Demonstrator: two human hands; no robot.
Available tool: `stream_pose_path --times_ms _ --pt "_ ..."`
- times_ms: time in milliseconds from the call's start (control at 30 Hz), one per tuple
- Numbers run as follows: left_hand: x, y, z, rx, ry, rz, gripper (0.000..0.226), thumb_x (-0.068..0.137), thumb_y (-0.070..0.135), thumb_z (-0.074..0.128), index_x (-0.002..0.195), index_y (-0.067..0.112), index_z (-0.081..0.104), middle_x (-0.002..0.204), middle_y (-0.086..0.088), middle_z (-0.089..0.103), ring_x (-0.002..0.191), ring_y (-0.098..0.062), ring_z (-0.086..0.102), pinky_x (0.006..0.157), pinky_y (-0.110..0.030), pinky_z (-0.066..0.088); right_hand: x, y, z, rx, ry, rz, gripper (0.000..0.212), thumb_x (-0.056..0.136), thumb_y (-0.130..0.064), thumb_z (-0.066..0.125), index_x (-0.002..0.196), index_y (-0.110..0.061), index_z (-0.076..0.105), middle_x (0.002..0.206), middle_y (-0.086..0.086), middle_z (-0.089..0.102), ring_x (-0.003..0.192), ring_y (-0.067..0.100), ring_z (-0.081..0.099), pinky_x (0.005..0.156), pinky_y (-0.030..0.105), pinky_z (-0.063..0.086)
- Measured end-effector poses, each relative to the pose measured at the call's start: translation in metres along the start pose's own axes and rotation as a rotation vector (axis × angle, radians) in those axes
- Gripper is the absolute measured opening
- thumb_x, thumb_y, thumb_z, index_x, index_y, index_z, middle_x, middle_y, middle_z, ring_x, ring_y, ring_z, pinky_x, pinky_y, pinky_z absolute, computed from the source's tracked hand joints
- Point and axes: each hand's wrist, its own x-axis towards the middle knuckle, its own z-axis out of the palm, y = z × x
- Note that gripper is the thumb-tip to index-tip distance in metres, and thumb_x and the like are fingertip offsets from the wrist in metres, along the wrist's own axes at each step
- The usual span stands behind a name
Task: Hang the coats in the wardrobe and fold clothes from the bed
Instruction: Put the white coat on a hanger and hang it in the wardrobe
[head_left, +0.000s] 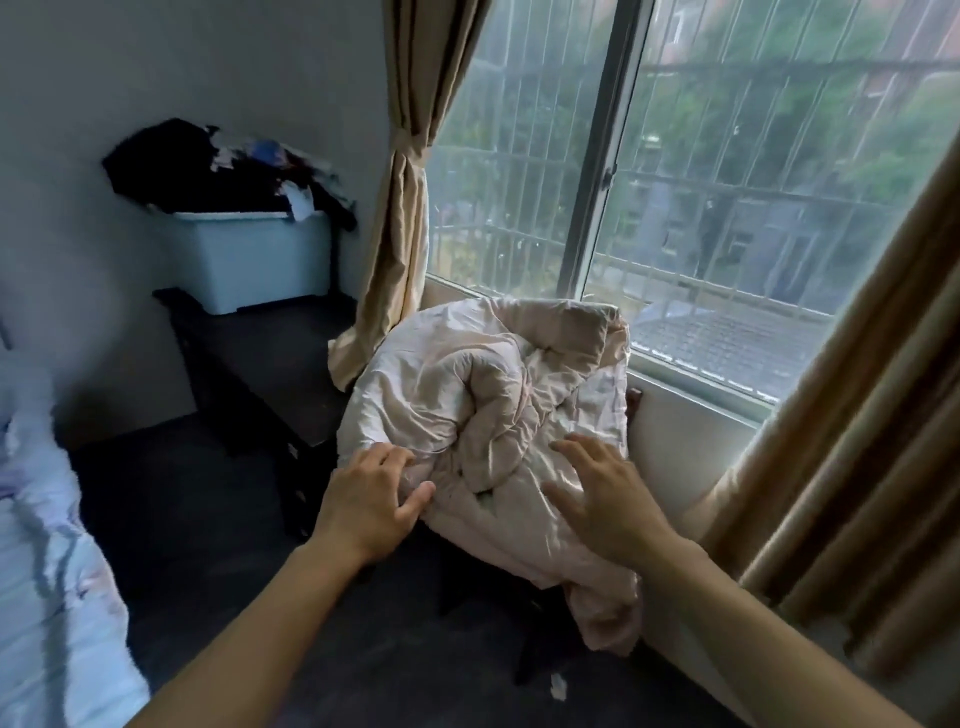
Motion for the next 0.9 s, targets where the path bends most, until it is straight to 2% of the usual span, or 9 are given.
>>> stream_pose_path --times_ms 200,467,600,900 --pt "0.030 -0.062 -0.007 0.060 0.054 -0.171 0.052 0.089 0.059 0.048 0.127 0.024 0.054 0.130 0.006 0.054 0.118 -0.018 0.048 0.093 -0.040 0.046 0.112 -0.031 0.026 0.089 -0.003 -0.169 0.053 0.094 -0.042 0.053 0.140 -0.018 0.046 0.146 0.002 0.043 0.136 0.024 0.037 0.112 0.037 0.030" --pt "0.014 -0.147 -0.026 0.235 0.009 -0.448 0.049 0.091 0.058 0.047 0.127 0.025 0.053 0.132 0.008 0.050 0.119 -0.017 0.045 0.096 -0.038 0.044 0.213 -0.096 0.108 0.230 -0.137 -0.418 0.057 0.093 -0.053 0.048 0.141 -0.024 0.043 0.148 -0.001 0.040 0.138 0.022 0.033 0.112 0.040 0.031" --pt "0.015 -0.171 -0.036 0.313 0.051 -0.560 0.046 0.091 0.057 0.049 0.123 0.025 0.055 0.129 0.008 0.053 0.117 -0.018 0.049 0.093 -0.037 0.045 0.264 -0.125 0.140 0.265 -0.180 -0.561 0.059 0.094 -0.056 0.041 0.144 -0.024 0.040 0.151 -0.001 0.037 0.139 0.021 0.032 0.112 0.042 0.032" --pt "0.031 -0.191 -0.051 0.444 0.132 -0.885 0.044 0.090 0.055 0.053 0.120 0.023 0.058 0.124 0.006 0.057 0.115 -0.022 0.051 0.093 -0.040 0.043 0.369 -0.177 0.182 0.334 -0.217 -0.861 0.060 0.095 -0.055 0.045 0.146 -0.024 0.037 0.153 -0.002 0.034 0.142 0.020 0.027 0.109 0.039 0.032"
